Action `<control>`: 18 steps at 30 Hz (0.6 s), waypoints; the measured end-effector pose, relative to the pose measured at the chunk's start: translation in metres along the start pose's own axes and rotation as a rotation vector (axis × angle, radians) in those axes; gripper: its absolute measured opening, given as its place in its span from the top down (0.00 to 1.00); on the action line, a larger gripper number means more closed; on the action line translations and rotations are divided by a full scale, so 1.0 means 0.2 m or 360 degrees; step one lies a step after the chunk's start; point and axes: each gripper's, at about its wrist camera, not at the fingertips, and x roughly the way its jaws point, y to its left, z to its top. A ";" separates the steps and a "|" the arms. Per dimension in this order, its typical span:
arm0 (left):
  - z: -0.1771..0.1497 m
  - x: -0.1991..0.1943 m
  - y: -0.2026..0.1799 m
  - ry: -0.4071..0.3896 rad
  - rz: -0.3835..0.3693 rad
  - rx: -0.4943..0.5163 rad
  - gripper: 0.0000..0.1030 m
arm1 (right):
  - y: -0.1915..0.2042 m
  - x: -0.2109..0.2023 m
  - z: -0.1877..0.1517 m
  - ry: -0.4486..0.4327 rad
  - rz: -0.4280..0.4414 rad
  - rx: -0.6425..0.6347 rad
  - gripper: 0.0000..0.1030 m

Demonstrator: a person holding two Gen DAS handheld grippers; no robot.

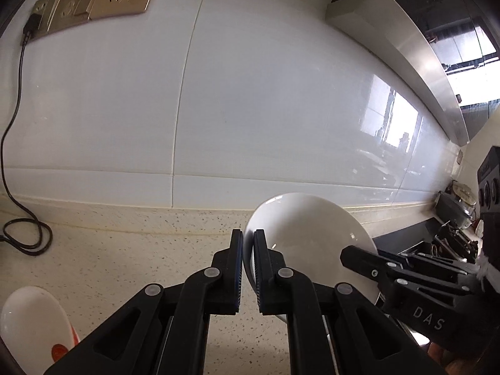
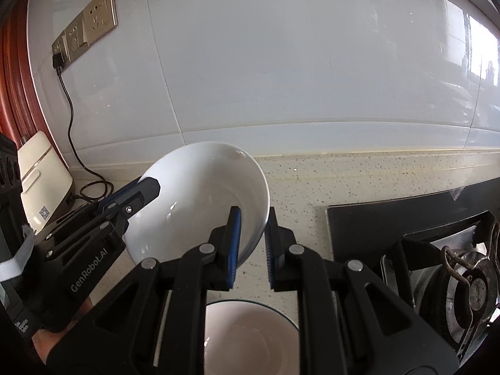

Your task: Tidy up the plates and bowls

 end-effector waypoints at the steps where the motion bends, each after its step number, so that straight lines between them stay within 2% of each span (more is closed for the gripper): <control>1: 0.00 0.00 0.00 0.0003 0.0004 0.0005 0.93 | 0.00 -0.01 0.00 -0.0005 0.0009 0.0005 0.83; 18: 0.05 -0.20 0.11 -0.0046 0.0108 -0.0042 0.93 | 0.13 -0.08 0.02 -0.0053 0.0170 -0.0035 0.83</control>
